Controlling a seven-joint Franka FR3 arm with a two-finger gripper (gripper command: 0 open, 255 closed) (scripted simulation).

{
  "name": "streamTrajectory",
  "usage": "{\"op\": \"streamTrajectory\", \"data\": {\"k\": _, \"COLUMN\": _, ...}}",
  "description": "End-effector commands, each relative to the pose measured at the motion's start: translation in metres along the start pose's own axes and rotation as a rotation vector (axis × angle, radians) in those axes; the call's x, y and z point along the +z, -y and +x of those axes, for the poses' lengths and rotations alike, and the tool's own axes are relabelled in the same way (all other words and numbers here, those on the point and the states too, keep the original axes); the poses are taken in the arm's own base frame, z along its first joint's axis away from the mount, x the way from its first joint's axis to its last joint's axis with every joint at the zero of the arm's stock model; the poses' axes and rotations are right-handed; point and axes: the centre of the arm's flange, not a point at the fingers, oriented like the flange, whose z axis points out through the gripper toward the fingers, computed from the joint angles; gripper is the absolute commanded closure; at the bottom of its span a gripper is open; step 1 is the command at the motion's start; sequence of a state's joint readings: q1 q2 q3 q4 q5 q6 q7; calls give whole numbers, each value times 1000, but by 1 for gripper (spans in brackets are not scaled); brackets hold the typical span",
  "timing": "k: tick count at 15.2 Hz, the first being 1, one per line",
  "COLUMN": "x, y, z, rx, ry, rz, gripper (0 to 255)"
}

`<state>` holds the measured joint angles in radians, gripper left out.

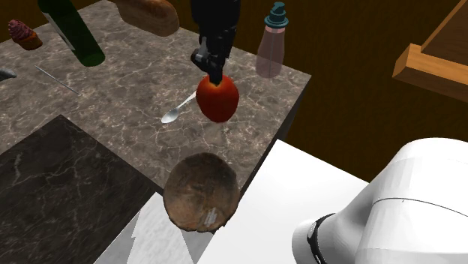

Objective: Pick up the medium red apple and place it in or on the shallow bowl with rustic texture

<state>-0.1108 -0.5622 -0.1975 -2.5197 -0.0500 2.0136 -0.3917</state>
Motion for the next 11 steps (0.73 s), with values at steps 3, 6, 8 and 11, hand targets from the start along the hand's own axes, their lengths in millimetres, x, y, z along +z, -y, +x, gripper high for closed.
{"op": "streamTrajectory", "data": {"k": 3, "x": -21, "y": 0, "z": 2, "rx": 0, "ry": 0, "rz": 0, "gripper": 255}}
{"op": "streamTrajectory", "data": {"k": 6, "x": -37, "y": 0, "z": 3, "rx": 0, "ry": 0, "rz": 0, "gripper": 255}}
{"op": "streamTrajectory", "data": {"k": 8, "x": -47, "y": 1, "z": 4, "rx": 0, "ry": 0, "rz": 0, "gripper": 255}}
{"op": "streamTrajectory", "data": {"k": 11, "x": -58, "y": 1, "z": 4, "rx": 0, "ry": 0, "rz": 0, "gripper": 255}}
